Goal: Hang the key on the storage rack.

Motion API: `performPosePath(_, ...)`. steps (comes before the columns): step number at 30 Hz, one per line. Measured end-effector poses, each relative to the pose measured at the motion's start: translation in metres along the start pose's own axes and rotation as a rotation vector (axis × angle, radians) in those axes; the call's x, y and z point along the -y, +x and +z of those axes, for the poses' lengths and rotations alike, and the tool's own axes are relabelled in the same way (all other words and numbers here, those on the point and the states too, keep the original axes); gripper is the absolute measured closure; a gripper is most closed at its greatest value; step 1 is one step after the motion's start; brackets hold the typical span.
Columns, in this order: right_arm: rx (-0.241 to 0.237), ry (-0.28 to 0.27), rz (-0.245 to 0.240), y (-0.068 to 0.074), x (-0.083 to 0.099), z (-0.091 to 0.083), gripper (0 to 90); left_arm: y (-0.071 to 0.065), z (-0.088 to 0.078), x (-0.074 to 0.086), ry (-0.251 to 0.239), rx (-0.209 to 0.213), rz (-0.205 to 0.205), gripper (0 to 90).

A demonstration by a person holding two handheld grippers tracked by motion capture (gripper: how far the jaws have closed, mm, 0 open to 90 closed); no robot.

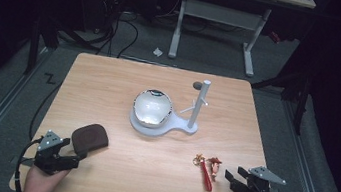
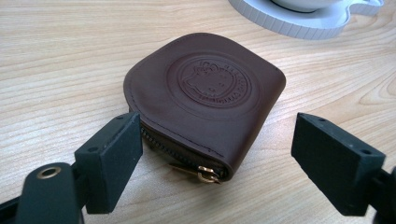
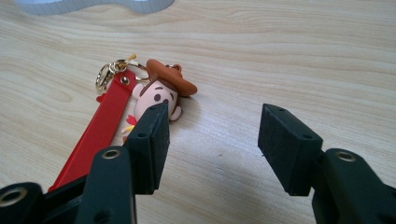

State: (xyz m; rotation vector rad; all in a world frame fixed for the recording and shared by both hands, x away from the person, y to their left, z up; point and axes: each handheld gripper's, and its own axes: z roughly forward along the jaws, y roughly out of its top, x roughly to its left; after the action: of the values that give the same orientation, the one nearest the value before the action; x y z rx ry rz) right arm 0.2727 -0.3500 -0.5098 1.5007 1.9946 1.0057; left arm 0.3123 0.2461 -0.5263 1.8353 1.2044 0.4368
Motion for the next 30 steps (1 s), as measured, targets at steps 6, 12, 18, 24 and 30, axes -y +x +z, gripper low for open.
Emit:
performPosePath(6, -0.002, 0.007, -0.005, 0.0017, 0.0006, 0.0027, 45.8, 0.0055, 0.0, 0.0021, -0.005, 0.0, -0.017, 17.2)
performPosePath(12, 0.0, 0.01, -0.012, 0.003, 0.0009, 0.0047, 46.8, 0.0068, -0.0004, 0.0022, -0.006, 0.001, -0.016, 17.8)
performPosePath(18, -0.001, 0.016, -0.014, 0.0028, 0.0023, 0.0058, 47.3, 0.0068, 0.0006, 0.0018, -0.005, 0.001, -0.014, 17.9)
performPosePath(24, 0.001, 0.014, -0.019, 0.0029, 0.0029, 0.0064, 47.8, 0.0065, -0.0001, 0.002, -0.008, 0.003, -0.016, 17.9)
performPosePath(30, -0.006, 0.016, -0.021, 0.003, 0.0034, 0.0071, 48.0, 0.0046, 0.0009, 0.0007, -0.002, 0.003, 0.005, 17.9)
